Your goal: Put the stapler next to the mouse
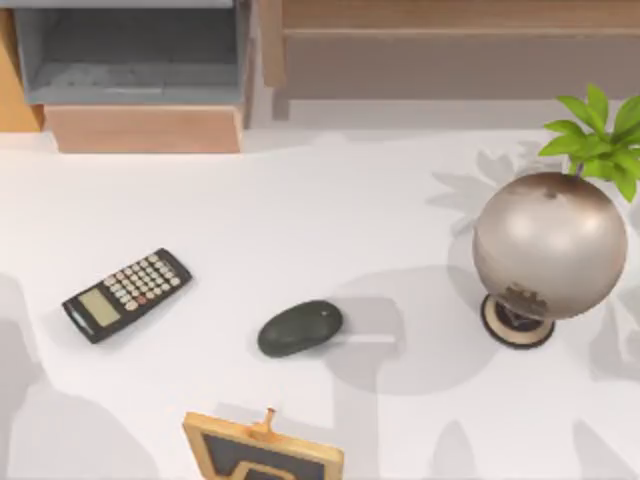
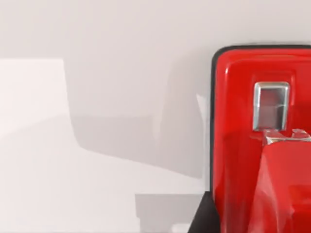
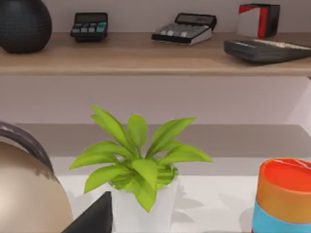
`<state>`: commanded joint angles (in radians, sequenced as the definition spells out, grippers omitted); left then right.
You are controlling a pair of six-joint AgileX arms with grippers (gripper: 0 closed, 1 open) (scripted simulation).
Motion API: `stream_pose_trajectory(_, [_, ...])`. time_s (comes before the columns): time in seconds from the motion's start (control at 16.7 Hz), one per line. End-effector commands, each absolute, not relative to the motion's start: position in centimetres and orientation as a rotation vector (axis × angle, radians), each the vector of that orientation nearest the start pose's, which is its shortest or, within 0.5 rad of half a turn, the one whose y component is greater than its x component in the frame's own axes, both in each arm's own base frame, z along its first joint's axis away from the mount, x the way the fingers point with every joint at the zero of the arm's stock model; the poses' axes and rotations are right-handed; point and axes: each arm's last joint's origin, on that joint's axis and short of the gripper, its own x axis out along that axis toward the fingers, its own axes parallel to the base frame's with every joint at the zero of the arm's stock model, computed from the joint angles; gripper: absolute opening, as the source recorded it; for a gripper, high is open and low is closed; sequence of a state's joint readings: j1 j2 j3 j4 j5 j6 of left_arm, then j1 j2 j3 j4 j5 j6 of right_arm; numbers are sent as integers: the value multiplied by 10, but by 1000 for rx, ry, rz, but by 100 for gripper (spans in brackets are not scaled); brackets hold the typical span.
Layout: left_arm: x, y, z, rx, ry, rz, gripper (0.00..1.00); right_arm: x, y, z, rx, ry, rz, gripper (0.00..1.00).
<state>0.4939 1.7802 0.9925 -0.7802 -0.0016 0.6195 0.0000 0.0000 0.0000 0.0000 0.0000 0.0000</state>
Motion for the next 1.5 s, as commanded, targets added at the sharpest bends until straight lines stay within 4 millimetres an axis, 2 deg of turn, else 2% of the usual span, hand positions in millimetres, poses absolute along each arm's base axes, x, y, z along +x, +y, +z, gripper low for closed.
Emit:
stream_pose_trajectory(0.48, [260, 142, 147, 99, 1567, -93, 0, 106, -1, 160, 0, 0, 0, 100])
stream_pose_trajectory(0.78, [260, 141, 146, 98, 1571, -96, 0, 106, -1, 160, 0, 0, 0, 100])
stream_pose_trajectory(0.9, [267, 140, 153, 103, 1552, -82, 0, 106, -1, 160, 0, 0, 0, 100])
stream_pose_trajectory(1.02, [286, 134, 160, 105, 1539, -66, 0, 106, -1, 160, 0, 0, 0, 100])
stream_pose_trajectory(1.2, [331, 115, 169, 106, 1531, -47, 0, 106, -1, 160, 0, 0, 0, 100])
stream_pose_trajectory(1.32, [366, 90, 174, 108, 1527, -37, 0, 106, -1, 160, 0, 0, 0, 100])
stream_pose_trajectory(1.5, [413, 30, 177, 114, 1535, -29, 0, 106, -1, 160, 0, 0, 0, 100])
